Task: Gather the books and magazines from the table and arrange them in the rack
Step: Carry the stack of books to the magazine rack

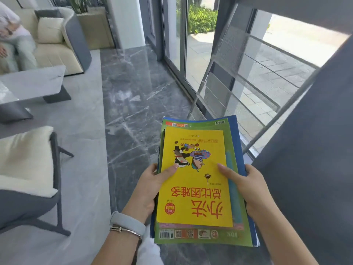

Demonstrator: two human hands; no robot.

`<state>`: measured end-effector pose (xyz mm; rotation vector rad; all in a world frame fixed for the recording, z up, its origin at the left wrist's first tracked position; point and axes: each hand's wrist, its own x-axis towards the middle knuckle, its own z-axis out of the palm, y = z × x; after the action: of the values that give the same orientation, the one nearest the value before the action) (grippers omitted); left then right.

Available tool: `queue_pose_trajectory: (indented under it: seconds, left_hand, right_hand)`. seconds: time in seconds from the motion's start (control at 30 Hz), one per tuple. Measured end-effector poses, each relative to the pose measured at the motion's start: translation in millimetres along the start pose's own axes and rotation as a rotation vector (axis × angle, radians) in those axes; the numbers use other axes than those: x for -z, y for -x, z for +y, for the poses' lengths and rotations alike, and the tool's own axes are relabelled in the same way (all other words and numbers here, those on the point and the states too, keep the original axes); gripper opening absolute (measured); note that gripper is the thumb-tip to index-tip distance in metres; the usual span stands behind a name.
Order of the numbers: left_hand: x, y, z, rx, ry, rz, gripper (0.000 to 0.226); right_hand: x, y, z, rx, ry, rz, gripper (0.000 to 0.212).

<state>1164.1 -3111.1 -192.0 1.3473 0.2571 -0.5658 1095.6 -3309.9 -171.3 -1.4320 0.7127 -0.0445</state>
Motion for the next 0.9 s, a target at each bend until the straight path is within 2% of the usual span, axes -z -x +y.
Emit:
queue_pose_trajectory:
  seconds: [0.13,0.3,0.43,0.5,0.67,0.83,0.9]
  left_hand:
    - [22.0,-82.9,44.7,0.004,-0.033,-0.049,0.035]
    - [50.2,-187.1,125.9,0.010,-0.156,-0.218,0.047]
    - [56.7,-257.4,185.4,0.064,-0.193,-0.363,0.058]
    - [54.1,-281.7,201.0,0.115,-0.173,-0.414,0.056]
    - [35.5,-359.6,229.7,0.213,-0.168,-0.506,0.061]
    - [2.3,-445.0,253.5,0.236,-0.200,-0.560,0.059]
    - [-14.8,-480.7,268.9,0.236,-0.213,-0.567,0.061]
  right_hand:
    - [-51.6,-66.3,-22.2,0.018,-0.042,0.059,0.039]
    - [-121.2,-137.2,-59.4,0.022,-0.150,0.190,0.039]
    - [-161.1,-181.8,-92.7,0.018,-0.191,0.302,0.056]
    - [-169.0,-197.2,-105.0,0.007,-0.203,0.342,0.057]
    - [-177.2,-252.3,-129.9,0.002,-0.216,0.451,0.040]
    - [-178.6,-327.9,-153.8,0.016,-0.257,0.504,0.041]
    - [-176.3,-362.2,-166.8,0.027,-0.277,0.531,0.033]
